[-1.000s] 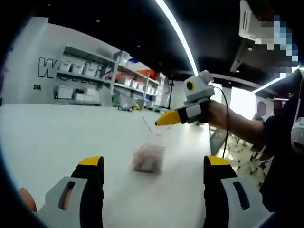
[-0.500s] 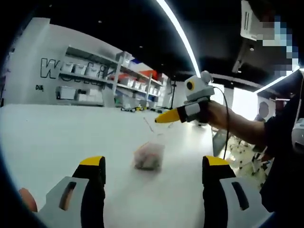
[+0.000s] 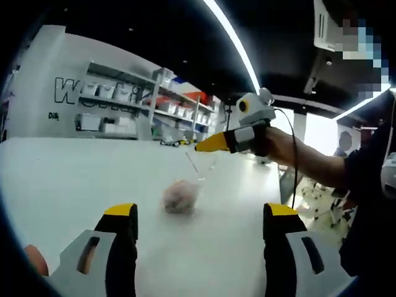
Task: Open the resealable bag by pulling the two sides of the seal apart until the entire bag opening is separated and visibly accessible.
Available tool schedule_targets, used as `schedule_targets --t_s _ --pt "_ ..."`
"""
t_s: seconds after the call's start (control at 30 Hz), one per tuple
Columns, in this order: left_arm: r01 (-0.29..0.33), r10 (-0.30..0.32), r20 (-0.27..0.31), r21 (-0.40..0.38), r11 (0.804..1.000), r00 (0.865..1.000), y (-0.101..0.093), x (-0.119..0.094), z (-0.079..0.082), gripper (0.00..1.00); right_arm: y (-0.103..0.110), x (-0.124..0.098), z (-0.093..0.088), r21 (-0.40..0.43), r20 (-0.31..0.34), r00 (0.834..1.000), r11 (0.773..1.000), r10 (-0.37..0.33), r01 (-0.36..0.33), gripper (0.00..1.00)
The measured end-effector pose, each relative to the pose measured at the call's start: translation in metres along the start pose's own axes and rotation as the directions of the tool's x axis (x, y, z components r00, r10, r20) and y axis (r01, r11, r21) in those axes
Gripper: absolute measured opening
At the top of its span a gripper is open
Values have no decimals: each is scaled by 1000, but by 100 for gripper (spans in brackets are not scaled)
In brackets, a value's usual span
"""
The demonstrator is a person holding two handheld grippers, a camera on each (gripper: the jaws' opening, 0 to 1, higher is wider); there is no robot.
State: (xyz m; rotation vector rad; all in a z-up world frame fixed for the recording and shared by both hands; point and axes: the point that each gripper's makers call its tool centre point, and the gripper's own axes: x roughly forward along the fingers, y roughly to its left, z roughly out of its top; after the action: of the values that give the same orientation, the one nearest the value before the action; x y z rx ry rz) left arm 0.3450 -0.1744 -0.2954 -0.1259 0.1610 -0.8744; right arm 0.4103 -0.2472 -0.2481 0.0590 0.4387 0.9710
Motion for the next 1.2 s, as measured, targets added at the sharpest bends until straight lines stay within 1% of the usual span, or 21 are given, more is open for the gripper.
schedule_targets --t_s 0.3,0.43,0.73,1.2 --pt "-17 17 -4 3 1000 1000 6 -3 -2 83 -16 26 27 -5 25 1000 1000 -14 14 0" --pt "-22 22 -3 3 1000 1000 9 -4 -1 83 -23 37 33 -3 29 999 1000 -18 18 0" --pt "-29 29 -2 2 1000 1000 12 -7 -1 83 -30 52 37 1 22 1000 1000 -18 18 0" --pt "-31 31 -5 7 999 999 13 -9 -2 82 -27 63 42 -4 16 1000 1000 -7 7 0"
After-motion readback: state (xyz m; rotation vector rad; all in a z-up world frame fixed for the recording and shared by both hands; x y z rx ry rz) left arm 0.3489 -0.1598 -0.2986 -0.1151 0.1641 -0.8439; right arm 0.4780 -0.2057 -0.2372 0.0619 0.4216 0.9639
